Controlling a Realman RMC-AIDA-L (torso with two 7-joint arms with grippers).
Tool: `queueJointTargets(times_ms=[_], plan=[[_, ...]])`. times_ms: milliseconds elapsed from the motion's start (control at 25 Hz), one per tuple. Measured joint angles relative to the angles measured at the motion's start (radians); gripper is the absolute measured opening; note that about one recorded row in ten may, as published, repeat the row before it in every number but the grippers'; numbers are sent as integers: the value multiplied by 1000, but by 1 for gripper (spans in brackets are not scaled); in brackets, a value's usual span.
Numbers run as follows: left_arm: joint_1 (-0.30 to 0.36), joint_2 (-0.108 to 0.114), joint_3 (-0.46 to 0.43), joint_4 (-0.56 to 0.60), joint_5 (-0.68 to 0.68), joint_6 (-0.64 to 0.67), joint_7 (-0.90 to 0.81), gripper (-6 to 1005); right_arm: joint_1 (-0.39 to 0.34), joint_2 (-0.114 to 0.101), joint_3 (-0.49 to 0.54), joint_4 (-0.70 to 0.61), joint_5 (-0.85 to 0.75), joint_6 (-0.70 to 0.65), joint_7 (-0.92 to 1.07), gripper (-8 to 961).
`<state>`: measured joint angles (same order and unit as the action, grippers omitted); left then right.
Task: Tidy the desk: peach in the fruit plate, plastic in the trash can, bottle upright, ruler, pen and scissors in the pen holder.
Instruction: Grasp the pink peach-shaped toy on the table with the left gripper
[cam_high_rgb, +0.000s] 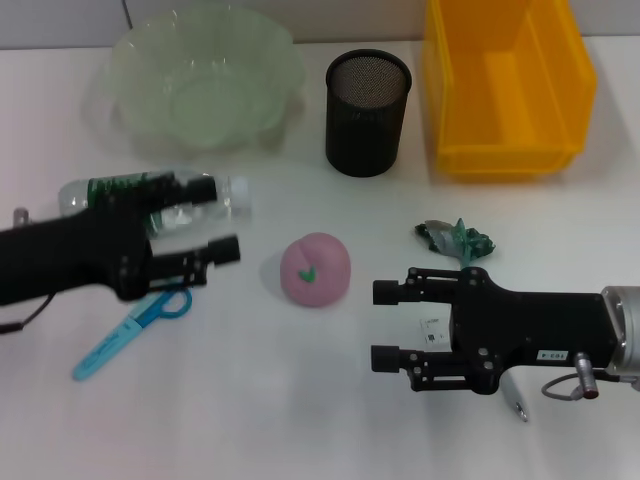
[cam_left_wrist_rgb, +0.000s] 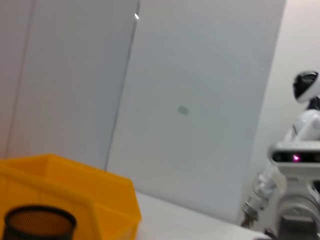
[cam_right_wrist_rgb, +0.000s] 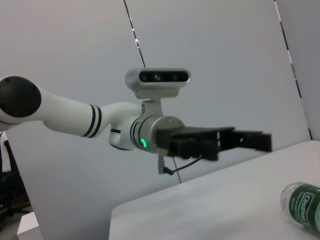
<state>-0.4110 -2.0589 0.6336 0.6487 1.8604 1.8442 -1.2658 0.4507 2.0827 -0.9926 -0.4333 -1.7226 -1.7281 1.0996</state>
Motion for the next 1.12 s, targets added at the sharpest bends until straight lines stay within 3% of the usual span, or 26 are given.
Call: queueJointTargets(times_ms=[280,560,840,1120], plan=[[-53,-5,-17,11,2,-53,-41,764,-14,-3,2,5,0,-43,-71,710],[-68,-2,8,124,91,-74,-182,761,-68,-1,29,13,11,-47,-75,710],[-135,-7,137,321,249,-96,-438,757,-68,0,31,40,12,-39,-59,710],[-218,-9,295,390,339,-203,-631,754,-90,-1,31,53,6,-38,-63,711]])
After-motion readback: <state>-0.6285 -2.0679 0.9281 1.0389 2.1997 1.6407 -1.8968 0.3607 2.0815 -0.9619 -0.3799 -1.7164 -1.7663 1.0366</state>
